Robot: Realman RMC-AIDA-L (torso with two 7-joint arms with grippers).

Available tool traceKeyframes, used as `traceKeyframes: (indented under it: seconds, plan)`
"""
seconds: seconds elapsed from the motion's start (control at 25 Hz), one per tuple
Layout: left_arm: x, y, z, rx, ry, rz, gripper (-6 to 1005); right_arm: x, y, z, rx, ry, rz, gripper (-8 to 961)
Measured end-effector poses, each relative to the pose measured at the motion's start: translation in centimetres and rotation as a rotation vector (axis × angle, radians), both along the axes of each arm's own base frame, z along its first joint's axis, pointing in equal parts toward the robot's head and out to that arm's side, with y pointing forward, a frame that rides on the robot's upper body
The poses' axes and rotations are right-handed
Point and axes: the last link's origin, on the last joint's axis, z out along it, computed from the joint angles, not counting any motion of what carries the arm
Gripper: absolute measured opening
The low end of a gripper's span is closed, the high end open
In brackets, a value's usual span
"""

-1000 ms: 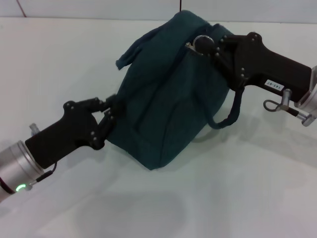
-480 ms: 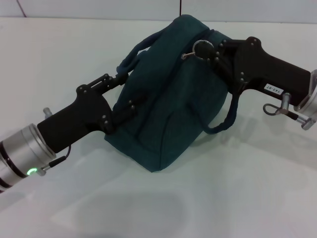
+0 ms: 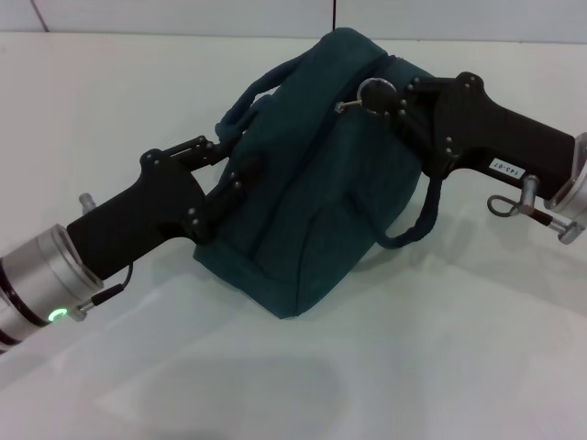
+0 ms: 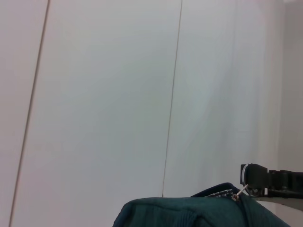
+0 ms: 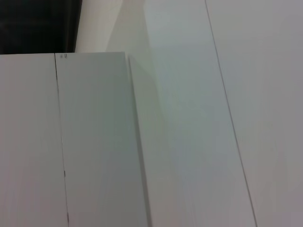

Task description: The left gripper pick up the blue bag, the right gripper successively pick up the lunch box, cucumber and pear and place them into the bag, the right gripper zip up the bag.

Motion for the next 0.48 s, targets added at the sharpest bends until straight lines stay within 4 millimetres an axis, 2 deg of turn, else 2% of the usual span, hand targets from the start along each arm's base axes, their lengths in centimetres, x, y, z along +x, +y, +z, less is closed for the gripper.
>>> traceKeyframes:
  seconds: [0.2,0.48]
  plan:
    - [0.23,0.18,-0.05,-0.003,0.002,-0.01,254,-0.01,-0.15,0.0,-0.004,0.004,0.005,16]
    - [0.52,0.11,0.31,-0.002,-0.004,-0.042,136,0.1,-0.24,0.61,0.011,0.049,-0.008,16]
